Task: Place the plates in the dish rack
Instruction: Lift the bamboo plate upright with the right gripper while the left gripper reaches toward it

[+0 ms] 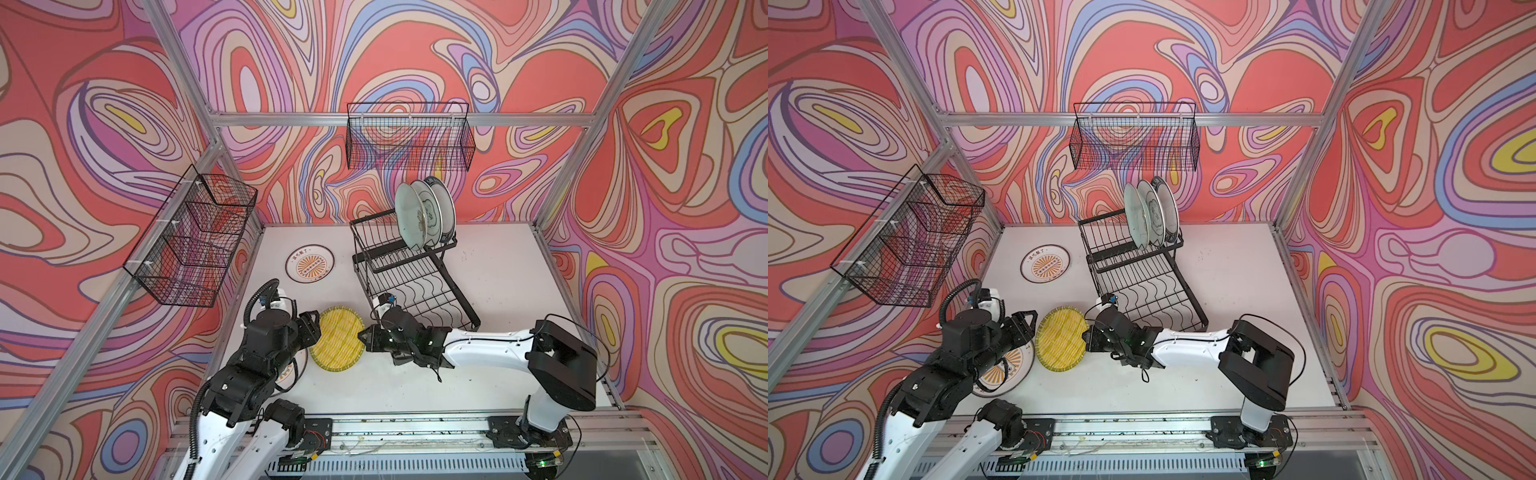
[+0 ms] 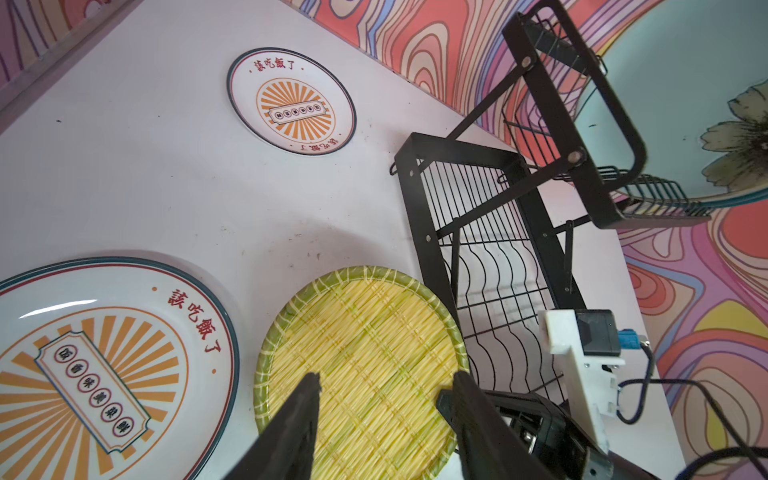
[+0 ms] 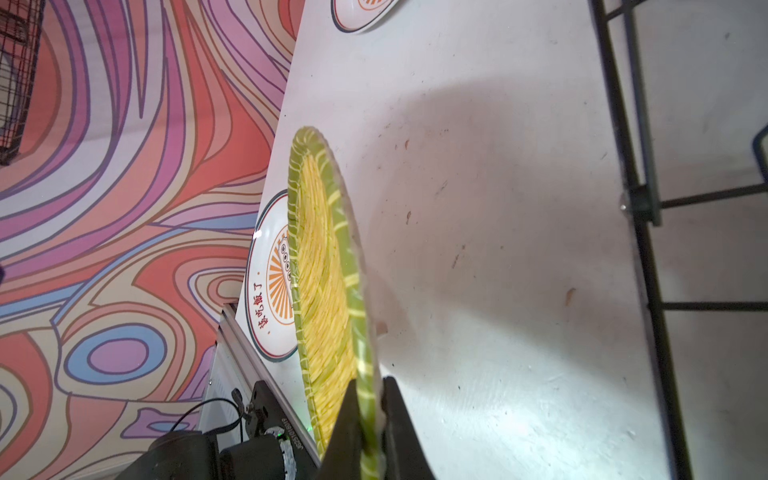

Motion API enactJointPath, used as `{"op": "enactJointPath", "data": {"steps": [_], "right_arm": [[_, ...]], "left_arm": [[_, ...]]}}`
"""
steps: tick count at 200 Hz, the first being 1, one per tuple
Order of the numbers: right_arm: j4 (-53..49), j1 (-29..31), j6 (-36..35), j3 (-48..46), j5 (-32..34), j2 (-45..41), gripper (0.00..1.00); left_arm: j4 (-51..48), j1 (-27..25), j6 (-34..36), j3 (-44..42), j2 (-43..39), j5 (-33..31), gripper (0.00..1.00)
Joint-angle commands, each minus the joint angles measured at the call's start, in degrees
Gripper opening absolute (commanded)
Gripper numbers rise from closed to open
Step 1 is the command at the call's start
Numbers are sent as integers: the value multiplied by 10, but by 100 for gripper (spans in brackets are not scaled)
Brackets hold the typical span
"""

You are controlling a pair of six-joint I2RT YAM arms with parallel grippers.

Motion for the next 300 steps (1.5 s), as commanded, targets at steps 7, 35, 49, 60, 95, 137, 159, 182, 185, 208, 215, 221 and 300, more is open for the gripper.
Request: {"op": "enactJointPath", "data": {"steps": [7, 35, 49, 60, 95, 137, 159, 182, 185, 208, 215, 221, 300], "right_arm": [[7, 1, -40, -6, -26, -48, 0], [-20, -6, -58, -18, -47, -85, 0], [-33, -17, -61, -23, -72, -105, 0], [-50, -30, -66, -23, -100, -119, 0], [-154, -65, -107, -8, -113, -188, 0], [-215, -112, -124, 3, -123, -263, 0], [-228, -123, -134, 15, -127, -280, 0], [-233, -139, -137, 21, -138, -293, 0], [-234, -140, -138, 22, -140, -294, 0], [-236, -152, -149, 31, -147, -300, 0], [-233, -153, -153, 33, -149, -301, 0], [-231, -154, -155, 33, -151, -302, 0], [-164, -161, -162, 29, -189, -311, 0]], "left_arm": [[33, 3, 11, 0, -11, 60, 55], [63, 3, 13, -7, -14, 95, 55], [78, 3, 19, -9, -15, 122, 55], [94, 3, 24, -12, -15, 149, 55], [95, 2, 28, -11, -7, 155, 56], [139, 3, 35, -30, -6, 212, 57], [165, 3, 31, -46, -10, 232, 58], [152, 2, 38, -44, -1, 232, 58], [150, 3, 38, -44, 0, 232, 58], [156, 2, 40, -52, 5, 240, 58], [161, 2, 39, -57, 6, 242, 58], [164, 2, 38, -60, 8, 245, 58], [213, 3, 30, -80, 21, 287, 57]]}}
